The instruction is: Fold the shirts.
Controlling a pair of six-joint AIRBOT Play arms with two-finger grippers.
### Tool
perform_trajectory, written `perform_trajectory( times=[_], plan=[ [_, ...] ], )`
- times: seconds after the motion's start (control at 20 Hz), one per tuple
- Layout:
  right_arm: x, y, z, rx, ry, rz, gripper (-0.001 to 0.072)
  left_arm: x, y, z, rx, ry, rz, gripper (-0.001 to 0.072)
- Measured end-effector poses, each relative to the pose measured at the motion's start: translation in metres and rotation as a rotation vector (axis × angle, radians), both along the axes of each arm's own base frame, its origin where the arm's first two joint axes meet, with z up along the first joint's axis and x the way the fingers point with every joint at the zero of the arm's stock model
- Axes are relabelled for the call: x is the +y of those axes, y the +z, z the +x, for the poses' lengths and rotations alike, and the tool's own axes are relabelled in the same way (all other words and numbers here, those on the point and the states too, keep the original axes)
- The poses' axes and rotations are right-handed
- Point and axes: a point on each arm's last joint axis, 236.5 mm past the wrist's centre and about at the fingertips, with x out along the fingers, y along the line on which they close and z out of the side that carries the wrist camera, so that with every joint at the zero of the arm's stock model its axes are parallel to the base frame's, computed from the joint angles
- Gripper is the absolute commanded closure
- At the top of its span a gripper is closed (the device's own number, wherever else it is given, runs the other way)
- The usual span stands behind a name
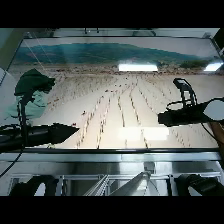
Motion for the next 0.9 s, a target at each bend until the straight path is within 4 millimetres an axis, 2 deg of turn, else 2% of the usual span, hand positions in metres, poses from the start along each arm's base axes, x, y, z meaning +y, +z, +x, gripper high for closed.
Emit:
perform_trajectory(
  times=[0.2,0.3,0.35,0.45,0.55,0.65,0.8,0.9],
  plan=[
    [0.0,0.0,0.0,0.0,0.0,0.0,0.0688,0.004,0.002,0.004,-0.01,0.01,0.014,0.0675],
    [0.0,0.0,0.0,0.0,0.0,0.0,0.0688,0.022,0.01,0.021,-0.041,0.059,0.074,0.011],
    [0.0,0.0,0.0,0.0,0.0,0.0,0.0687,0.036,0.018,0.035,-0.059,0.103,0.113,-0.0013],
    [0.0,0.0,0.0,0.0,0.0,0.0,0.0688,0.078,0.04,0.075,-0.109,0.217,0.204,-0.0011],
    [0.0,0.0,0.0,0.0,0.0,0.0,0.0688,0.133,0.058,0.121,-0.133,0.327,0.309,-0.0013],
    [0.0,0.0,0.0,0.0,0.0,0.0,0.0688,0.186,0.065,0.166,-0.132,0.381,0.406,-0.0013],
    [0.0,0.0,0.0,0.0,0.0,0.0,0.0687,0.259,0.042,0.228,-0.074,0.407,0.545,-0.0013],
    [0.0,0.0,0.0,0.0,0.0,0.0,0.0687,0.302,0.009,0.266,-0.014,0.404,0.619,-0.0013]
  ],
)
